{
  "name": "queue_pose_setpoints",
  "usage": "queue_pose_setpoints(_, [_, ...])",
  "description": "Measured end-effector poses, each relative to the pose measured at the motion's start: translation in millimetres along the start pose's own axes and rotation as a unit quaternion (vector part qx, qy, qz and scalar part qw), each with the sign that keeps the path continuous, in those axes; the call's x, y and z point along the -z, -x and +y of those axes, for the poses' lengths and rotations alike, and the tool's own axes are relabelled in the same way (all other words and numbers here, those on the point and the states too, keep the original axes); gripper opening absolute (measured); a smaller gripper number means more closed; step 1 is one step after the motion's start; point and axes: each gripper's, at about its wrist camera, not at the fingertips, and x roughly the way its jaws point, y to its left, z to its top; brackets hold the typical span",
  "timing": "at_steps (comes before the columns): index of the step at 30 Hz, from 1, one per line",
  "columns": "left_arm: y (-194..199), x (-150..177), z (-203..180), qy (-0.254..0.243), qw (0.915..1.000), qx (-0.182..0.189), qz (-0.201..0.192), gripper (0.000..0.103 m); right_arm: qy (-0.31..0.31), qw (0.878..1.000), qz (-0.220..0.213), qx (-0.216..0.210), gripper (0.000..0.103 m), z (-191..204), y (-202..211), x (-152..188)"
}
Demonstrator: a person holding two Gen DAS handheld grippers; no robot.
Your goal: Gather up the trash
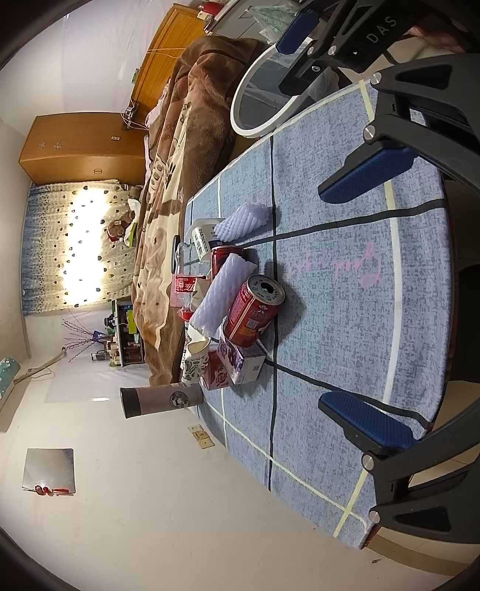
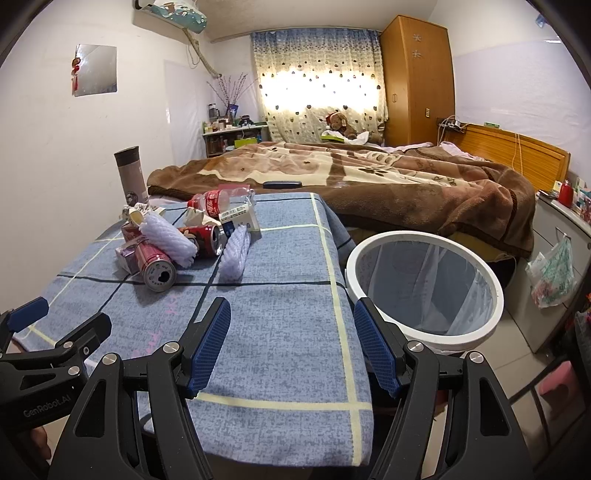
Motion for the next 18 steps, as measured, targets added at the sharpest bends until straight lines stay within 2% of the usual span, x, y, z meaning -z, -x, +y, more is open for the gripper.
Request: queue_pose_setpoints(18, [1.0,-0.3,0.6,0.0,1.0,-0.001,-0.001,0.103,0.0,1.0,-0.001,0.0,0.071,0.5,2.6,-0.6])
